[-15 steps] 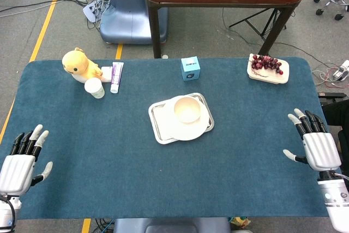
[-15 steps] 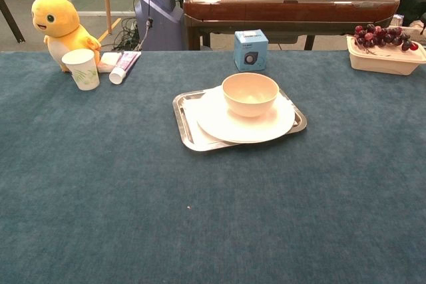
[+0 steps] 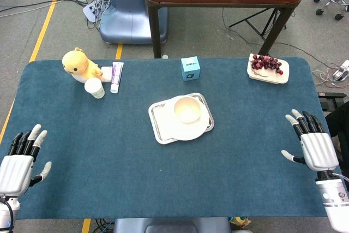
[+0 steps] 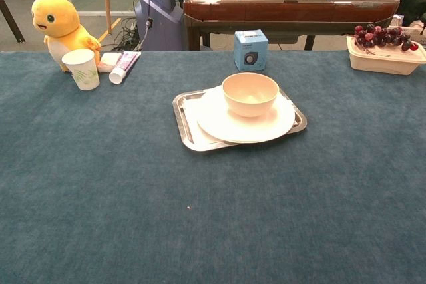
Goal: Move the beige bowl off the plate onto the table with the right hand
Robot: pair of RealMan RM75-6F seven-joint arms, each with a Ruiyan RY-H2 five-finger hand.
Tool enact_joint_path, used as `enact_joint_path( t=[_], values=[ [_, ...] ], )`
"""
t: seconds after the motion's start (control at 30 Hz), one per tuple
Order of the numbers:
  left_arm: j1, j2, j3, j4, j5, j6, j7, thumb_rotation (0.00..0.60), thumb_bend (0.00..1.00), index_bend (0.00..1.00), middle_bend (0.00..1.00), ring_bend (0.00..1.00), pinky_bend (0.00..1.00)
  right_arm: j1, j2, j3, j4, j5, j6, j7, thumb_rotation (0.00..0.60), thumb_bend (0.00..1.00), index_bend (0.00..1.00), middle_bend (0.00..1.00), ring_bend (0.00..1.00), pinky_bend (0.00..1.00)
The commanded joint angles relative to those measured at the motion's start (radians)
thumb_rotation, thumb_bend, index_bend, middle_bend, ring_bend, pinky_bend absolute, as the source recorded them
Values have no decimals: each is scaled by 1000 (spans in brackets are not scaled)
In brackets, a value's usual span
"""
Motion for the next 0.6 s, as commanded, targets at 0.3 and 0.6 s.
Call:
enact_joint_path(
  t=[0.3, 0.6],
  values=[
    [7, 2, -6, -1, -26, 1, -13, 600, 325, 0, 0, 0, 0, 26, 2, 15, 13, 27, -46, 16, 600, 195, 133, 101, 0, 76],
    [-5, -2, -19, 8, -63, -26, -12, 600, 324, 0, 0, 0, 0, 175, 65, 78, 10, 119, -298, 88, 600, 171, 133, 100, 0, 76]
  ],
)
